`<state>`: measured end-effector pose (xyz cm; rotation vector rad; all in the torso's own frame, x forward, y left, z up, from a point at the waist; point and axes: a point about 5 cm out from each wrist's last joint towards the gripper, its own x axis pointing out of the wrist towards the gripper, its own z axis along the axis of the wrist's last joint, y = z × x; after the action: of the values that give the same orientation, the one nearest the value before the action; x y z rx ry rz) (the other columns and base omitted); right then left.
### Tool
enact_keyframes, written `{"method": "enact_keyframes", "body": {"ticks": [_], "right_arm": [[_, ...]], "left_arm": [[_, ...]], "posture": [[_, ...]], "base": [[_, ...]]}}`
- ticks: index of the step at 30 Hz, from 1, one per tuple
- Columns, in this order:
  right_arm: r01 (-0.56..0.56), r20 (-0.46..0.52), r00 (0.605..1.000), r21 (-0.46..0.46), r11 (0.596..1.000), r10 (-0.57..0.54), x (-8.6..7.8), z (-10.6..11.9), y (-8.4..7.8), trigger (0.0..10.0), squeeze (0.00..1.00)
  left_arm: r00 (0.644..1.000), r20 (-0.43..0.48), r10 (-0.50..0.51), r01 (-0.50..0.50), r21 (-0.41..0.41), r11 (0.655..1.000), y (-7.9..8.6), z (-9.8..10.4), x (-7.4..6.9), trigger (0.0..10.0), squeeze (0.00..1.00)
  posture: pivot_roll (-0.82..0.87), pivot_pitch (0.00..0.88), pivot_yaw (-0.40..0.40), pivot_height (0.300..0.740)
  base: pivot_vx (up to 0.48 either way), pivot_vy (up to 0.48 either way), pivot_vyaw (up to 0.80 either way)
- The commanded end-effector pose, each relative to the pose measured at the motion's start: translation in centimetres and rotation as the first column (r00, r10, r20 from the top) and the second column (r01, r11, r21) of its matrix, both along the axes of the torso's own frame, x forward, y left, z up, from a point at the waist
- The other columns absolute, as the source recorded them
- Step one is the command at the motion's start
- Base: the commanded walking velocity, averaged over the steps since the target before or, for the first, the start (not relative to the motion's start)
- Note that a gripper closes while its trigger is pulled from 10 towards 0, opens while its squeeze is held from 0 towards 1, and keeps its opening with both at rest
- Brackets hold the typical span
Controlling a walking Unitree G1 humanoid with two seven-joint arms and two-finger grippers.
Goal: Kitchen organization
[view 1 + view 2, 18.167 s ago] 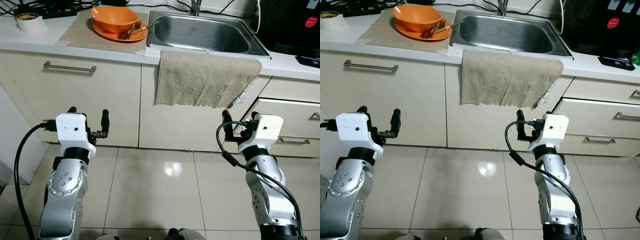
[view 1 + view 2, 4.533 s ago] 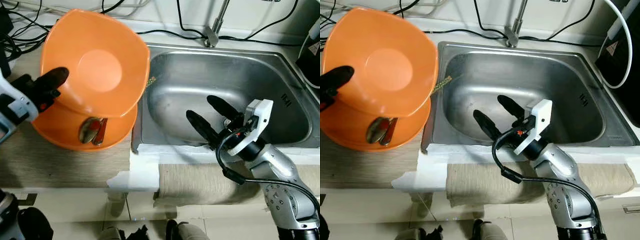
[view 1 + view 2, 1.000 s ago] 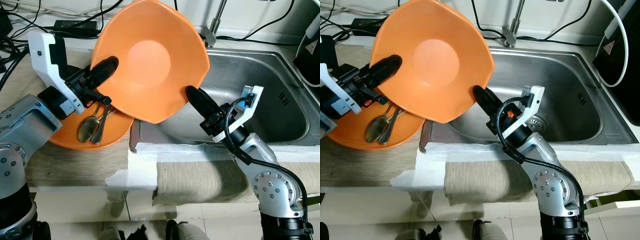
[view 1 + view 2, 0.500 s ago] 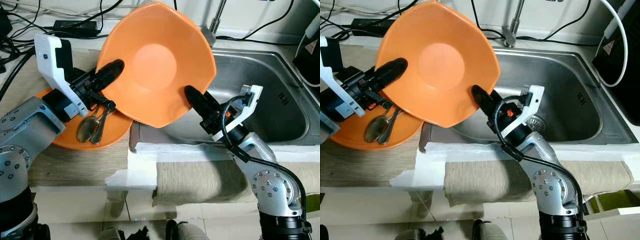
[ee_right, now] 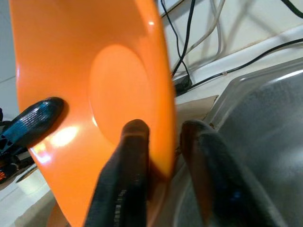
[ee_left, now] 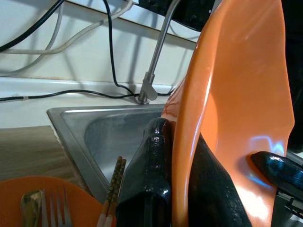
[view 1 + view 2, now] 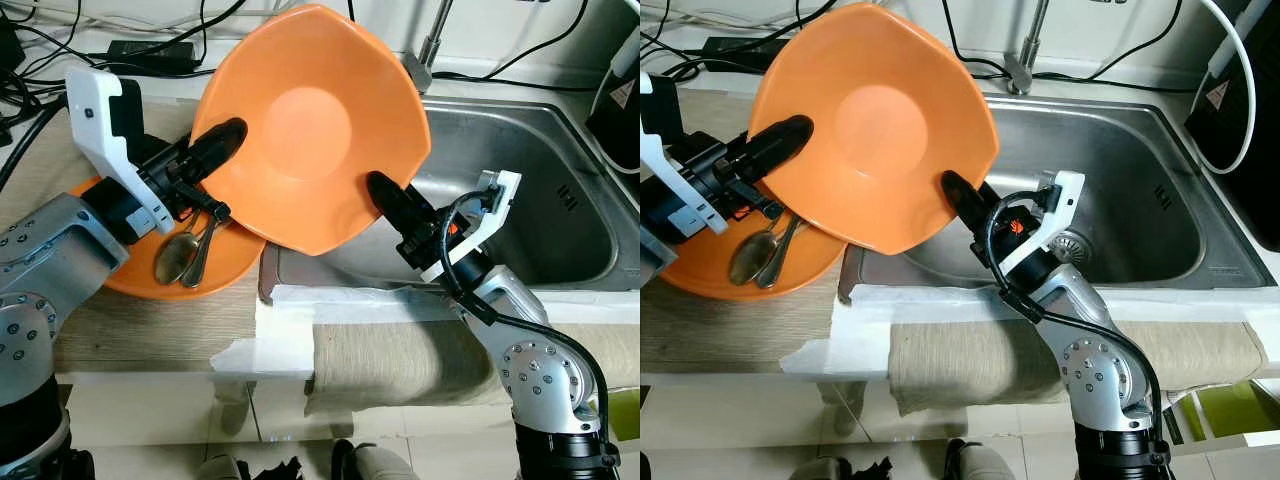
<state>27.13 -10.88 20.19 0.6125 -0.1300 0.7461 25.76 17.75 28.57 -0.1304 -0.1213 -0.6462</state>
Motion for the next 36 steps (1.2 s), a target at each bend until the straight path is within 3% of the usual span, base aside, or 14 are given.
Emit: {"method": "enact_keyframes", "body": {"ticks": [1, 5, 6, 9, 10, 11, 12, 16, 27, 28, 29, 36], "right_arm": [[0.075, -0.044, 0.996, -0.011, 0.997, -0.075, 0.4, -0.7, -1.0, 0.0, 0.00], [0.099, -0.054, 0.994, -0.012, 0.995, -0.099, 0.6, -0.8, -1.2, 0.0, 0.00], [0.121, -0.061, 0.991, -0.009, 0.993, -0.122, 0.9, -0.8, -1.5, 0.0, 0.00], [0.143, -0.067, 0.987, -0.007, 0.990, -0.143, 1.0, -0.8, -1.7, 0.0, 0.00], [0.150, -0.069, 0.986, -0.006, 0.989, -0.150, 1.1, -0.8, -1.8, 0.0, 0.00], [0.150, -0.069, 0.986, -0.006, 0.989, -0.150, 1.1, -0.8, -1.8, 0.0, 0.00], [0.160, -0.070, 0.985, -0.008, 0.987, -0.160, 1.2, -0.8, -1.9, 0.0, 0.00], [0.217, -0.085, 0.973, -0.005, 0.976, -0.217, 1.7, -0.7, -2.5, 0.0, 0.00], [0.322, -0.113, 0.940, -0.011, 0.947, -0.321, 2.6, -0.6, -3.9, 0.0, 0.00], [0.338, -0.119, 0.934, -0.011, 0.941, -0.337, 2.7, -0.6, -4.1, 0.0, 0.00], [0.375, -0.130, 0.918, -0.021, 0.927, -0.374, 3.0, -0.7, -4.5, 0.0, 0.00], [0.499, -0.128, 0.856, -0.048, 0.865, -0.501, 4.0, -0.4, -6.2, 0.0, 0.00]], "left_arm": [[0.995, 0.078, -0.063, 0.060, 0.050, 0.997, -0.9, 0.8, -0.8, 4.4, 0.00], [0.994, 0.085, -0.063, 0.057, 0.073, 0.996, -1.0, 0.8, -0.8, 4.8, 0.00], [0.993, 0.095, -0.073, 0.063, 0.108, 0.992, -1.3, 0.7, -1.0, 10.0, 0.00], [0.992, 0.091, -0.081, 0.071, 0.116, 0.991, -1.5, 0.6, -1.0, 10.0, 0.01], [0.993, 0.093, -0.078, 0.068, 0.114, 0.991, -1.5, 0.6, -1.0, 10.0, 0.65], [0.993, 0.093, -0.078, 0.068, 0.114, 0.991, -1.5, 0.6, -1.0, 10.0, 0.65], [0.992, 0.092, -0.083, 0.074, 0.100, 0.992, -1.5, 0.6, -1.0, 10.0, 1.00], [0.990, 0.107, -0.093, 0.086, 0.074, 0.994, -1.5, 0.8, -1.0, 10.0, 1.00], [0.985, 0.089, -0.150, 0.139, 0.119, 0.983, -2.3, -0.3, -1.5, 10.0, 1.00], [0.983, 0.093, -0.156, 0.144, 0.125, 0.982, -2.4, -0.3, -1.6, 10.0, 0.46], [0.981, 0.098, -0.165, 0.152, 0.131, 0.980, -2.5, -0.3, -1.7, 10.0, 0.00], [0.982, 0.135, -0.131, 0.111, 0.145, 0.983, -2.8, -0.3, -1.5, 10.0, 0.00]], "posture": [[-0.10, 0.143, -0.079, 0.740], [-0.10, 0.143, -0.079, 0.740], [-0.10, 0.143, -0.078, 0.740], [-0.10, 0.143, -0.082, 0.740], [-0.11, 0.143, -0.081, 0.740], [-0.11, 0.143, -0.081, 0.740], [-0.11, 0.143, -0.082, 0.740], [-0.11, 0.146, -0.087, 0.740], [-0.12, 0.145, -0.096, 0.740], [-0.12, 0.145, -0.096, 0.740], [-0.12, 0.144, -0.097, 0.740], [-0.13, 0.143, -0.098, 0.740]], "base": [[0.000, 0.000, 0.00], [0.000, 0.000, 0.00], [0.000, 0.000, 0.00], [0.000, 0.000, 0.00], [0.000, 0.000, 0.00], [0.000, 0.000, 0.00], [0.000, 0.000, 0.00], [0.000, 0.000, 0.00], [0.000, 0.000, 0.00], [0.000, 0.000, 0.00], [0.000, 0.000, 0.00], [0.000, 0.000, 0.00]]}}
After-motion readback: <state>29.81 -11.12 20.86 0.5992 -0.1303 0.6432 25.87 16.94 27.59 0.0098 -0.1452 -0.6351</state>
